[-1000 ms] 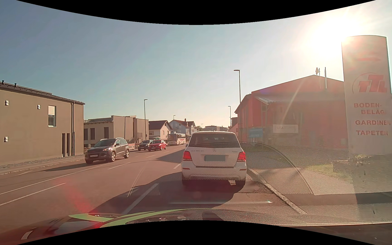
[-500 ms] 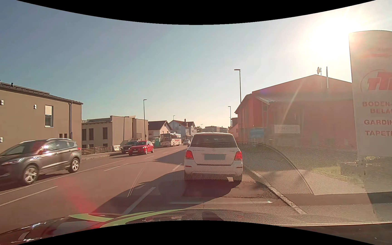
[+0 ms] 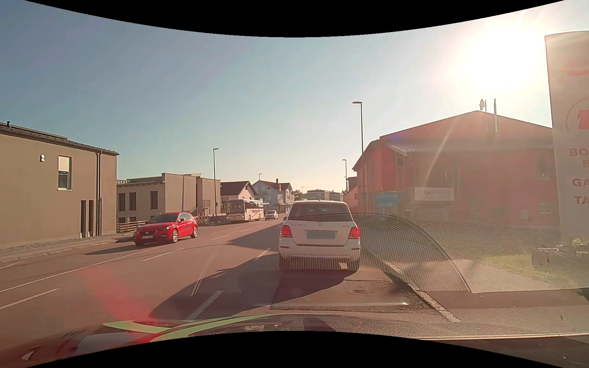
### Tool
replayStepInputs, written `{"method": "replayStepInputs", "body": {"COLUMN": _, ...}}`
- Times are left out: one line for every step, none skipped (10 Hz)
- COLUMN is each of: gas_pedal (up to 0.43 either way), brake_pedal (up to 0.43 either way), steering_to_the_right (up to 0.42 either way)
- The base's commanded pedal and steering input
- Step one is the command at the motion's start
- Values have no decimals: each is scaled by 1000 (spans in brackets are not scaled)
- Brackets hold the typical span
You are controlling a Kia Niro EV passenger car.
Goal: Follow the waypoints while adhering to traffic rules and regulations
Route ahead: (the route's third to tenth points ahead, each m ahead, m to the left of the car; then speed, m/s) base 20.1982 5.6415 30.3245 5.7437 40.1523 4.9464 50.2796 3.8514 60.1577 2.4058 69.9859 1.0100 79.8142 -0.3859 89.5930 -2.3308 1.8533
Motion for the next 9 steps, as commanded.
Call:
{"method": "replayStepInputs", "body": {"gas_pedal": 150, "brake_pedal": 0, "steering_to_the_right": 18}}
{"method": "replayStepInputs", "body": {"gas_pedal": 150, "brake_pedal": 0, "steering_to_the_right": 15}}
{"method": "replayStepInputs", "body": {"gas_pedal": 150, "brake_pedal": 0, "steering_to_the_right": 9}}
{"method": "replayStepInputs", "body": {"gas_pedal": 150, "brake_pedal": 0, "steering_to_the_right": 5}}
{"method": "replayStepInputs", "body": {"gas_pedal": 150, "brake_pedal": 0, "steering_to_the_right": 4}}
{"method": "replayStepInputs", "body": {"gas_pedal": 150, "brake_pedal": 0, "steering_to_the_right": 2}}
{"method": "replayStepInputs", "body": {"gas_pedal": 150, "brake_pedal": 0, "steering_to_the_right": -1}}
{"method": "replayStepInputs", "body": {"gas_pedal": 150, "brake_pedal": 0, "steering_to_the_right": -1}}
{"method": "replayStepInputs", "body": {"gas_pedal": 150, "brake_pedal": 0, "steering_to_the_right": 0}}
